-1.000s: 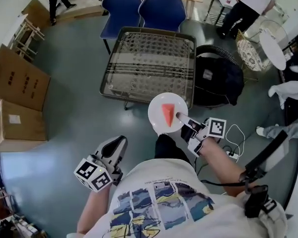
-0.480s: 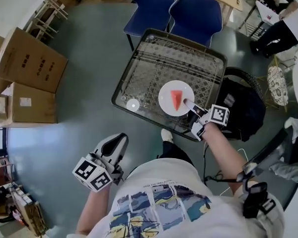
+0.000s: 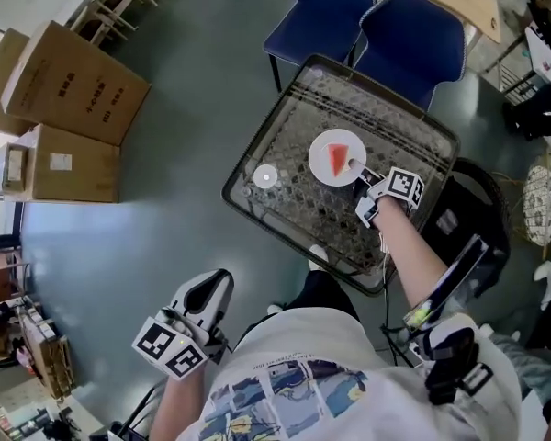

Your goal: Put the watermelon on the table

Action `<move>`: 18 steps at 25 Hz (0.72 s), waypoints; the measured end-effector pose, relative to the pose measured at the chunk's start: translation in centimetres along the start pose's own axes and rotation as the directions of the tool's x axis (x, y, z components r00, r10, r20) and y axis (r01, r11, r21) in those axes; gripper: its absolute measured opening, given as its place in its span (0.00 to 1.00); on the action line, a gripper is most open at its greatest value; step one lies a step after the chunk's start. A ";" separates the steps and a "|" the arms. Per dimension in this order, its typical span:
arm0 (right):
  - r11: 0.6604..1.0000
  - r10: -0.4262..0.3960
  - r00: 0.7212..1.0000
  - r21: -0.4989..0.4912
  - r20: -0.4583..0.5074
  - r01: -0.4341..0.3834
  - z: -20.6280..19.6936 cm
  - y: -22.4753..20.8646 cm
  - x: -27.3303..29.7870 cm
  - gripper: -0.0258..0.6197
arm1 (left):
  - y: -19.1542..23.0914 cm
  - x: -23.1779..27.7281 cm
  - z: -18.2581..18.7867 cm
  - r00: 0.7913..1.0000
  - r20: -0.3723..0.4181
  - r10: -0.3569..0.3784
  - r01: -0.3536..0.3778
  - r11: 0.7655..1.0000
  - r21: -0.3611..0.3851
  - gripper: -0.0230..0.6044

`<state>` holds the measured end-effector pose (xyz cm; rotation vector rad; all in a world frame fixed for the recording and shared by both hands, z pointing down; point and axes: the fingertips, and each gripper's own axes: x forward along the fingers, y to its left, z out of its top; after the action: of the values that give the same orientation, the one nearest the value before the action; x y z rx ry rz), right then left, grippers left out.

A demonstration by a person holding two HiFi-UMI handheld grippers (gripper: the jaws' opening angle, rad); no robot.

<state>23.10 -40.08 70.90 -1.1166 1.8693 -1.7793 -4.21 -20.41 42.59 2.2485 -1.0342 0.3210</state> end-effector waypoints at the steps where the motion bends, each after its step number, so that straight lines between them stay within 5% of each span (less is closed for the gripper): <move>1: 1.000 -0.013 1.000 0.001 -0.003 0.013 0.5 -1.0 1.1 0.08 | 0.3 -0.1 -0.1 1.000 0.000 0.017 -0.017 1.000 -0.006 0.09; 8: 0.995 -0.097 0.995 0.011 -0.026 0.098 2.3 -5.5 7.5 0.08 | 3.3 -1.6 -0.2 0.990 0.003 0.138 -0.138 0.987 -0.080 0.09; 18: 0.971 -0.238 0.970 -0.024 -0.042 0.237 3.5 -8.8 8.8 0.08 | 4.8 -3.4 -0.9 0.979 0.010 0.205 -0.202 0.969 -0.141 0.09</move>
<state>22.63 -48.06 81.03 -1.3689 1.8463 -1.9309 -10.06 -20.17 43.89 2.0309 -1.2643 0.2991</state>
